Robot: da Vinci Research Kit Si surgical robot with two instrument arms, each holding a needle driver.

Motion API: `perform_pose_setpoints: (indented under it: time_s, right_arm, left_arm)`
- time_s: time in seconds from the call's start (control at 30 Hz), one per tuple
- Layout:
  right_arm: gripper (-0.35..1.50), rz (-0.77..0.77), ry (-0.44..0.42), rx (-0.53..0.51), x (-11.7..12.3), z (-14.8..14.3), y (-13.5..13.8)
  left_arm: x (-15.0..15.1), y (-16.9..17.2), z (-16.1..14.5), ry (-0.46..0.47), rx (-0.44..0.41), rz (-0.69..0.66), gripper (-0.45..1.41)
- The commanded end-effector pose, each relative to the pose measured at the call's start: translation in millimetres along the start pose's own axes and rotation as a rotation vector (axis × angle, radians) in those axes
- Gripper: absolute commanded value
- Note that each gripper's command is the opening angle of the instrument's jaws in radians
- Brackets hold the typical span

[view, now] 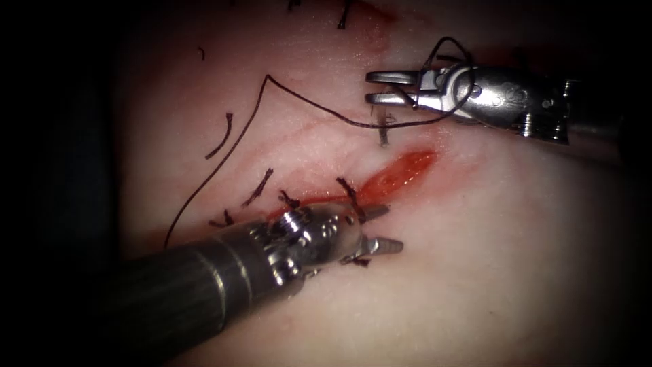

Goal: Wound Closure
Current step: Insert the needle into the skin above the wound with the right needle driver.

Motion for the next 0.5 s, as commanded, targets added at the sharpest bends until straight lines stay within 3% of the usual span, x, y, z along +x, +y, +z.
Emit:
perform_pose_setpoints:
  time_s: [0.03,0.33,0.5]
  right_arm:
    - [-0.35,0.041,0.003,0.000,0.2,1.0,0.6]
    - [-0.35,0.339,-0.037,-0.005,-0.2,2.7,1.0]
    - [-0.35,0.576,-0.092,0.068,-0.9,2.8,0.4]
  left_arm:
    - [0.4,-0.1,0.7,0.000,0.002,0.001,0.49]
    - [0.8,0.2,0.4,-0.005,0.000,-0.004,0.49]
    - [1.0,0.3,0.1,-0.006,-0.006,-0.006,0.50]
